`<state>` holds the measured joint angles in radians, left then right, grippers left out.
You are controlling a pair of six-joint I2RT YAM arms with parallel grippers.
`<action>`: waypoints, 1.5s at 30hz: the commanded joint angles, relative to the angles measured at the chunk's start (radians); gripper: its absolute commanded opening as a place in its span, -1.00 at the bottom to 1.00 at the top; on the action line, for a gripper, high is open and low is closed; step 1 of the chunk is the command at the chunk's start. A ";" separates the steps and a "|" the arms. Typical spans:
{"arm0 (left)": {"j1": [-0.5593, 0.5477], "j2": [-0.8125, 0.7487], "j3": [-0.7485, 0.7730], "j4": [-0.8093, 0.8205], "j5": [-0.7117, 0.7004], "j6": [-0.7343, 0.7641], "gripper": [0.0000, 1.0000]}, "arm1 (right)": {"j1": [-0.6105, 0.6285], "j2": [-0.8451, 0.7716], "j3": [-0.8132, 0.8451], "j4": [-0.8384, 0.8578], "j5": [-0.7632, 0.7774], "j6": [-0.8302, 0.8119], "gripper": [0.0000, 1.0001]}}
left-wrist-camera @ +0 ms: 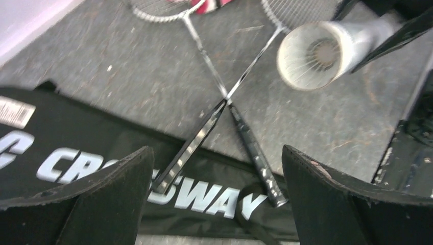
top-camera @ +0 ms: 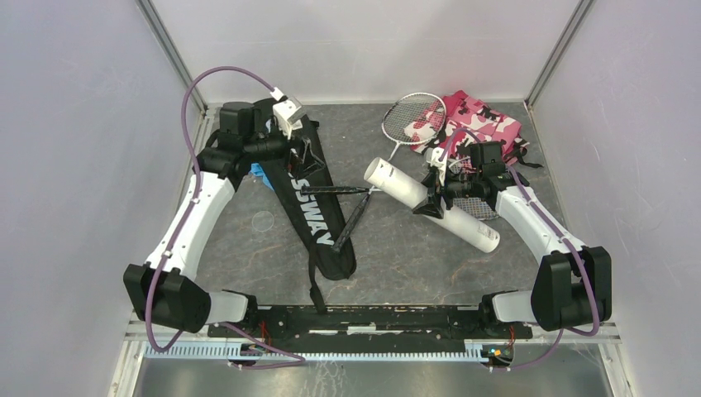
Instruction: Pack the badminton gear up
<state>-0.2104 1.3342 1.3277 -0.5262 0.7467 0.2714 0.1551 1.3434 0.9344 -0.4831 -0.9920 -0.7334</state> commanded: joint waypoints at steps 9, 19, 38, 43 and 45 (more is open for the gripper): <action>0.053 -0.090 -0.226 -0.105 -0.428 0.165 0.96 | 0.000 -0.008 0.036 0.031 -0.023 0.002 -0.25; 0.062 -0.063 -0.401 -0.121 -0.537 0.259 0.87 | 0.000 0.004 0.033 0.028 -0.031 -0.001 -0.25; 0.062 0.076 -0.538 0.017 -0.648 0.315 0.49 | 0.001 0.013 0.011 0.037 -0.039 0.000 -0.25; 0.062 0.112 -0.558 0.026 -0.650 0.332 0.30 | 0.001 0.013 0.005 0.041 -0.049 0.003 -0.25; 0.062 0.124 -0.562 0.031 -0.656 0.338 0.22 | 0.001 0.009 0.006 0.041 -0.054 0.005 -0.26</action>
<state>-0.1524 1.4387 0.7776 -0.5354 0.1047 0.5491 0.1551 1.3590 0.9344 -0.4774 -0.9955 -0.7303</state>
